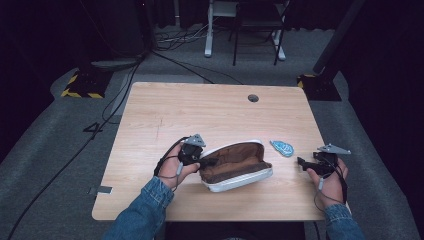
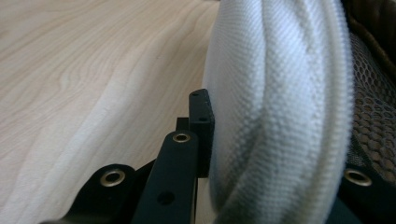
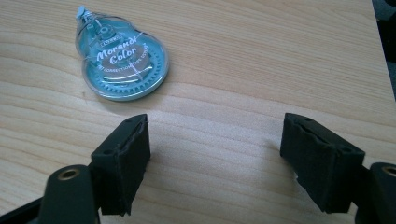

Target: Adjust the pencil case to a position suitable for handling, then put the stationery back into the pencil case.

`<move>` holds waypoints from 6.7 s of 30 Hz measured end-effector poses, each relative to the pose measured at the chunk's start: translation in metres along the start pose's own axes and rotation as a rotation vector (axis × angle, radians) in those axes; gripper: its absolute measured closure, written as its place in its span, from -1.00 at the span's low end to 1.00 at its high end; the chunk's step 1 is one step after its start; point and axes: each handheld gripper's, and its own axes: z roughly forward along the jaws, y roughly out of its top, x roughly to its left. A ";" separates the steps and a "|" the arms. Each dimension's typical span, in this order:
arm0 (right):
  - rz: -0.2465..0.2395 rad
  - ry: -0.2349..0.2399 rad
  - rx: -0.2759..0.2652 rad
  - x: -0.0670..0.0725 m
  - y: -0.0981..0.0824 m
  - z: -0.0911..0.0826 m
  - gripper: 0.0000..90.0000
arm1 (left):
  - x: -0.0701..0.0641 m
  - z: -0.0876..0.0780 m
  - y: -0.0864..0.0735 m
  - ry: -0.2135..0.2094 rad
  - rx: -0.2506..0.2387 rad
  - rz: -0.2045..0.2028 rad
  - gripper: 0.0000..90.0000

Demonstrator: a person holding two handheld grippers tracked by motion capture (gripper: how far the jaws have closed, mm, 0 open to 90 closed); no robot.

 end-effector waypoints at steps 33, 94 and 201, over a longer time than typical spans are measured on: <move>0.000 0.000 0.000 0.000 0.000 0.000 -0.46 | 0.004 0.017 -0.014 0.044 0.084 0.019 -0.11; -0.115 0.147 0.043 0.016 0.041 0.007 -0.57 | -0.009 -0.077 -0.043 0.284 0.003 0.050 -0.58; -0.315 0.330 0.007 0.119 0.125 -0.071 -0.12 | 0.053 -0.097 -0.137 0.564 0.046 -0.185 -0.83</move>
